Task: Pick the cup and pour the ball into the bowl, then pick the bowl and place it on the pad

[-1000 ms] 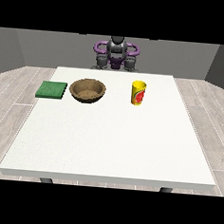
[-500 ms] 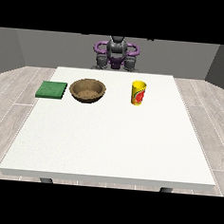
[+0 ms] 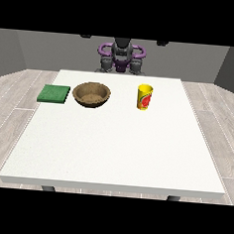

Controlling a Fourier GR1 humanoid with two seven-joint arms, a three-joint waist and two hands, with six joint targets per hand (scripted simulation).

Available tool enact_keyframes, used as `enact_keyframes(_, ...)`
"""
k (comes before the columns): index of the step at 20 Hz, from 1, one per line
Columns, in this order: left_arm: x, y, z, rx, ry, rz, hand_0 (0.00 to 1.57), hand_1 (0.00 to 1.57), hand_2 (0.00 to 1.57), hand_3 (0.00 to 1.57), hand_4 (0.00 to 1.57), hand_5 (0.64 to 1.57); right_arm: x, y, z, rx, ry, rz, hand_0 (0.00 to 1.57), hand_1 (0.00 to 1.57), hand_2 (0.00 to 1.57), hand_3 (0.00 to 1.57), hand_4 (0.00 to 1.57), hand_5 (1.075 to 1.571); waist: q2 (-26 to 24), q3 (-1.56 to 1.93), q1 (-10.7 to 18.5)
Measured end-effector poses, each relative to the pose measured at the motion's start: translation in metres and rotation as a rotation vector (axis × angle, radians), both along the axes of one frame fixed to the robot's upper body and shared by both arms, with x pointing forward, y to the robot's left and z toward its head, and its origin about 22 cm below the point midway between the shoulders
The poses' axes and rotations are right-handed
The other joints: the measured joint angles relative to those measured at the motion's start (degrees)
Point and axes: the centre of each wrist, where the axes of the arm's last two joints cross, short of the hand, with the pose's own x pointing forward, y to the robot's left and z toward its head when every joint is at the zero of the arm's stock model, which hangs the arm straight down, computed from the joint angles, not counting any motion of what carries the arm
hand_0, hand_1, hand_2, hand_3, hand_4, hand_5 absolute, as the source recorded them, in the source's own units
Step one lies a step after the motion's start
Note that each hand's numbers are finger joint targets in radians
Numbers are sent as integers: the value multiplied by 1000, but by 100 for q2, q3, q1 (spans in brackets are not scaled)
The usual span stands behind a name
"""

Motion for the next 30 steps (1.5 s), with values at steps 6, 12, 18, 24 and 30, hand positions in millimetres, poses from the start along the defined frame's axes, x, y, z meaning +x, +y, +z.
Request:
enact_keyframes(6,33,21,25,90,-164,85,0,0,0,0,0,1443,6,-2,20,7,-136,45,0,0,0,0,0,1568,1019,1,-349)
enact_keyframes(12,40,46,-31,121,-177,158,0,0,0,0,0,1409,-2,-21,39,8,-199,73,0,0,0,0,0,1568,1396,-2,-585)
enact_keyframes(18,46,58,-82,123,-155,170,0,0,0,0,0,1403,-3,-40,45,16,-218,50,0,0,0,0,0,1568,1517,-2,-554)
enact_keyframes(24,54,67,-112,124,-124,174,0,0,0,0,0,1444,-7,-61,42,21,-212,41,0,0,0,0,0,1568,1435,0,-584)
enact_keyframes(30,57,67,-139,102,-111,176,0,0,0,0,0,1421,-10,-85,40,30,-217,39,0,0,0,0,0,1568,1466,0,-659)
